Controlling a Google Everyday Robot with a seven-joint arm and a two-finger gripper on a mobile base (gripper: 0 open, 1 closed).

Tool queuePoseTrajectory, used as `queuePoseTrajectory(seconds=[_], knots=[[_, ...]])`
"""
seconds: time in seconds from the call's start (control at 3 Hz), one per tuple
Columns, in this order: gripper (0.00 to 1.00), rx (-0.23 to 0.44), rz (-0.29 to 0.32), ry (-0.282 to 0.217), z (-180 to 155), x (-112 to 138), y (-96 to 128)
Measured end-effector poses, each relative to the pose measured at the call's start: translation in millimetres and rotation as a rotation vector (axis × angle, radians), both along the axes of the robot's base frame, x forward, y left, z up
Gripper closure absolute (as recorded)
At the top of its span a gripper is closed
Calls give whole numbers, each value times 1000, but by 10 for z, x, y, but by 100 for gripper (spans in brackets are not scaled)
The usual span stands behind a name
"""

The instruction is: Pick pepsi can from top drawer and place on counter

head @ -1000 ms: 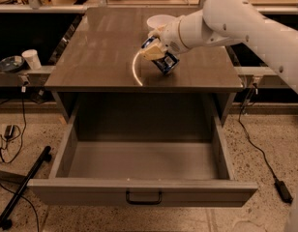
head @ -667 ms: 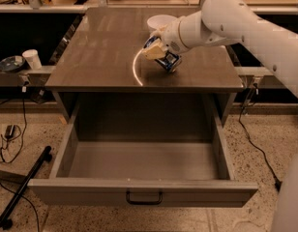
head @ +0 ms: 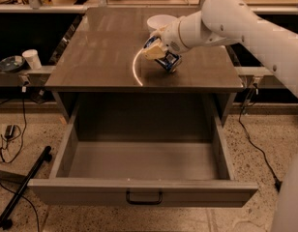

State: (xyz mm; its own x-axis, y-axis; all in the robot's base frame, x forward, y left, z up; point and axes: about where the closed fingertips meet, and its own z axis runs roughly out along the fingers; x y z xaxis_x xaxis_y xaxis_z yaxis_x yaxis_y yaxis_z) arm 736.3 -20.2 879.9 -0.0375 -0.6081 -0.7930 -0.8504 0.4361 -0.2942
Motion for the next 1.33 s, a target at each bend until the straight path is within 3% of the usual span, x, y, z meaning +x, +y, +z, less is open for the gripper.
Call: queuePoseTrajectory(seconds=[1.0,1.33], knots=[[14,0,0,0,0,0,1],[0,0,0,0,-2,0,3]])
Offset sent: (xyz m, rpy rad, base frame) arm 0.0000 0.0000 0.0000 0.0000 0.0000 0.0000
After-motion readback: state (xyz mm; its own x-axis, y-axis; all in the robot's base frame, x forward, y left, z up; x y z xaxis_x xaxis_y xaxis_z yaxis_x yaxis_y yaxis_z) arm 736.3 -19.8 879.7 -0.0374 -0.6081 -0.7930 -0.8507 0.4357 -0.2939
